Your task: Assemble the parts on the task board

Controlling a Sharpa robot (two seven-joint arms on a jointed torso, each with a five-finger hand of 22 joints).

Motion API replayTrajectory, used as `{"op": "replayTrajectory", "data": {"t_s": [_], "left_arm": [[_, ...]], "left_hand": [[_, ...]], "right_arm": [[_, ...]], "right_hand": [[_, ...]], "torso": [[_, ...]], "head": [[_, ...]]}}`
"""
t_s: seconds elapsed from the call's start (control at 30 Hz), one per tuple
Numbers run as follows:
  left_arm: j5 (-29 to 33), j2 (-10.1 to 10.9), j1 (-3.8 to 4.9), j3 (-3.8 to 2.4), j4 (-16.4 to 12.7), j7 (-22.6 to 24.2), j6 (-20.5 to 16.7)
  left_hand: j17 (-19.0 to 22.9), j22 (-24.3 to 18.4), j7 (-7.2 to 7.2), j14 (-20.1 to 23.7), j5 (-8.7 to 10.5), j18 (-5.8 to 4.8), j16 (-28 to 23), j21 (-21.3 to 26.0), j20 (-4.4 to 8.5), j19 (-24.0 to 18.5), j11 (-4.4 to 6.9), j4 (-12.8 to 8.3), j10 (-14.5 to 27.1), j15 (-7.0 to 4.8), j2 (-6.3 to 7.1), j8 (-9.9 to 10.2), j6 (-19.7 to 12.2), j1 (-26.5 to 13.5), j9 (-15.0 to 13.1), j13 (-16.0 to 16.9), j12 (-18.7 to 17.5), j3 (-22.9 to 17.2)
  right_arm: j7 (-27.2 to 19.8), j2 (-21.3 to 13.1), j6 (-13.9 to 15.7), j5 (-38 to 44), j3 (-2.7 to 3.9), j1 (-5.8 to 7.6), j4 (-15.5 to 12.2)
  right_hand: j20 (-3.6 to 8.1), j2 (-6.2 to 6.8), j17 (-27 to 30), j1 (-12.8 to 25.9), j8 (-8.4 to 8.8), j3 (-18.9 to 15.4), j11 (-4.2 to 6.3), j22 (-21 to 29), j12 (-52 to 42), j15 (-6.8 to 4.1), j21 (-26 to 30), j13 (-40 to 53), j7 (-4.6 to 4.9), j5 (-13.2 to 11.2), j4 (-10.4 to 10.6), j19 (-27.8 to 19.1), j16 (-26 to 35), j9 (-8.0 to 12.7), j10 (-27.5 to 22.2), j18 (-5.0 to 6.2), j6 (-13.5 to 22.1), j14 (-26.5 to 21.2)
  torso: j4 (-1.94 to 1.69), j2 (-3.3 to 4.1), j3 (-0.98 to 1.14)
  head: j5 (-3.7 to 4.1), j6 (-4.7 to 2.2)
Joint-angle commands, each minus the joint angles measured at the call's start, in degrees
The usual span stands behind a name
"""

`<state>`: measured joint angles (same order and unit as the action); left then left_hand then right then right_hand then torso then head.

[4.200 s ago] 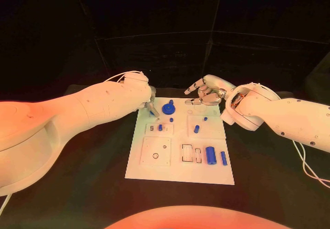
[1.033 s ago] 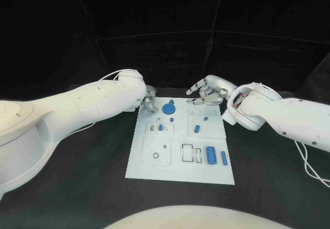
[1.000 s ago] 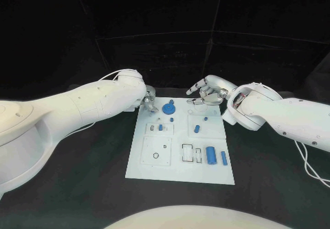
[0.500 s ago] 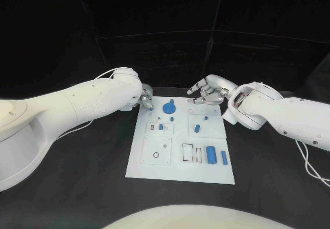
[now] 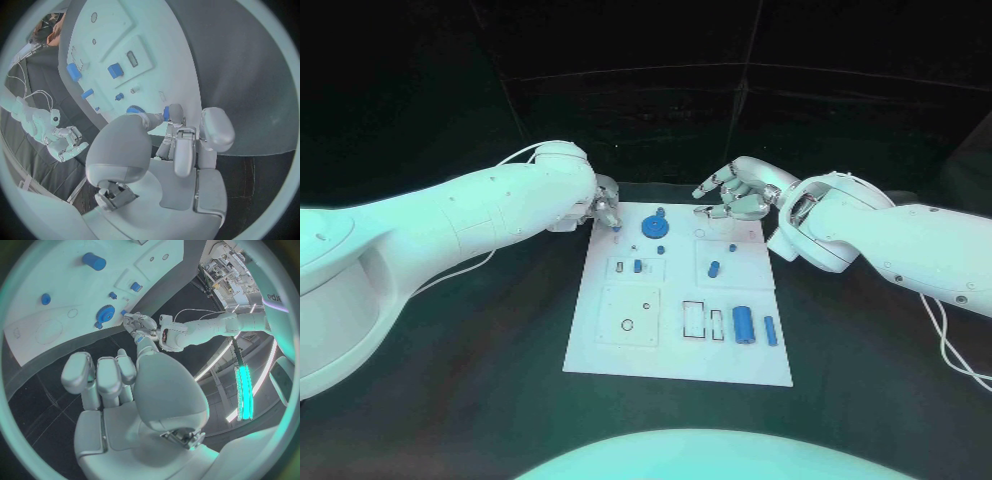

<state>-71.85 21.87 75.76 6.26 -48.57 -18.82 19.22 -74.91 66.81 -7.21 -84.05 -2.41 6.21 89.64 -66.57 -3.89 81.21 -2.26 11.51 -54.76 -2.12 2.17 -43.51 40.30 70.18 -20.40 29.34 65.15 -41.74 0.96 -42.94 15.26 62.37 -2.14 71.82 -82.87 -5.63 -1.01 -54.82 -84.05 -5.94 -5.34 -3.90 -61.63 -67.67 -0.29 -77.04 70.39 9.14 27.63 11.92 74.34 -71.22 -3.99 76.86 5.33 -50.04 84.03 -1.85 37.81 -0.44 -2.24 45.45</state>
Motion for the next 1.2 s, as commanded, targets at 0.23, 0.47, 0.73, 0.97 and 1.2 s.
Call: {"op": "replayTrajectory", "data": {"t_s": [0.23,0.47,0.73,0.97,1.2], "left_arm": [[12.31,3.13,0.78,-2.46,-3.14,0.05,-3.96],[22.33,7.09,1.30,-2.86,-8.22,-1.03,-7.78],[27.26,11.30,1.25,-2.53,-14.76,-2.23,-11.24],[26.74,14.74,0.71,-1.40,-20.69,-2.39,-15.50],[21.57,16.67,-0.39,-0.01,-24.77,-1.73,-20.16]], "left_hand": [[-14.84,-0.63,0.97,-5.88,-0.26,0.00,0.28,0.83,0.07,-0.55,0.57,-7.56,-0.88,-0.10,0.65,-1.40,1.89,-2.04,-0.28,-0.90,-1.00,-6.48],[-14.30,-0.53,1.90,-5.73,-0.37,0.00,0.10,0.80,0.70,-0.23,1.44,-8.28,-3.21,-0.86,1.05,-2.25,3.11,-2.93,-0.38,-1.70,-1.34,-5.00],[-13.41,-0.16,2.53,-5.52,-0.72,-0.10,-0.21,0.52,1.22,0.28,2.05,-9.63,-6.11,-1.40,1.54,-2.44,4.38,-3.60,0.20,-0.28,-0.93,-4.34],[-13.53,0.17,2.82,-5.57,-0.74,-0.20,-0.17,0.26,1.47,0.55,2.33,-10.65,-7.16,-1.66,2.21,-2.43,5.05,-3.67,0.66,0.08,-1.00,-4.17],[-13.57,0.65,3.10,-5.59,-2.33,-0.33,-0.16,-0.13,1.76,0.92,2.62,-11.87,-9.09,-1.94,3.03,-2.23,6.25,-3.44,1.47,1.75,-0.58,-4.34]], "right_arm": [[-0.03,-0.37,-0.27,-0.07,0.03,0.10,0.02],[0.08,-0.68,-0.26,-0.07,0.03,0.11,0.00],[0.19,-0.99,-0.25,-0.07,0.03,0.11,-0.13],[0.26,-1.28,-0.21,-0.07,0.03,0.11,-0.29],[0.32,-1.50,-0.20,-0.07,0.02,0.11,-0.43]], "right_hand": [[0.21,-0.05,0.09,-0.17,-0.27,0.31,0.07,0.06,0.08,-0.52,0.23,-0.15,0.07,0.34,0.17,0.18,-0.02,0.06,0.05,0.37,-0.36,0.46],[0.21,-0.05,0.09,-0.17,-0.27,0.31,0.07,0.06,0.08,-0.52,0.23,-0.15,0.07,0.34,0.17,0.18,-0.02,0.06,0.05,0.37,-0.36,0.46],[0.21,-0.03,0.16,-0.11,-0.27,0.30,0.07,0.10,0.11,-0.51,0.25,-0.18,0.07,0.43,0.24,0.16,0.03,0.06,0.03,0.37,-0.37,0.44],[0.21,-0.02,0.18,-0.11,-0.27,0.30,0.07,0.10,0.10,-0.51,0.25,-0.18,0.07,0.46,0.25,0.16,0.04,0.06,0.03,0.37,-0.37,0.44],[0.20,-0.01,0.14,-0.11,-0.27,0.30,0.07,0.12,0.10,-0.51,0.27,-0.17,0.07,0.56,0.26,0.14,0.03,0.06,0.03,0.38,-0.38,0.44]], "torso": [[-0.16,-0.14,0.05],[-0.62,-0.49,0.17],[-0.99,-0.70,0.19],[-1.15,-0.85,0.22],[-1.26,-0.93,0.33]], "head": [[0.36,0.09],[0.46,0.22],[0.14,0.20],[-0.10,0.29],[-0.11,0.57]]}}
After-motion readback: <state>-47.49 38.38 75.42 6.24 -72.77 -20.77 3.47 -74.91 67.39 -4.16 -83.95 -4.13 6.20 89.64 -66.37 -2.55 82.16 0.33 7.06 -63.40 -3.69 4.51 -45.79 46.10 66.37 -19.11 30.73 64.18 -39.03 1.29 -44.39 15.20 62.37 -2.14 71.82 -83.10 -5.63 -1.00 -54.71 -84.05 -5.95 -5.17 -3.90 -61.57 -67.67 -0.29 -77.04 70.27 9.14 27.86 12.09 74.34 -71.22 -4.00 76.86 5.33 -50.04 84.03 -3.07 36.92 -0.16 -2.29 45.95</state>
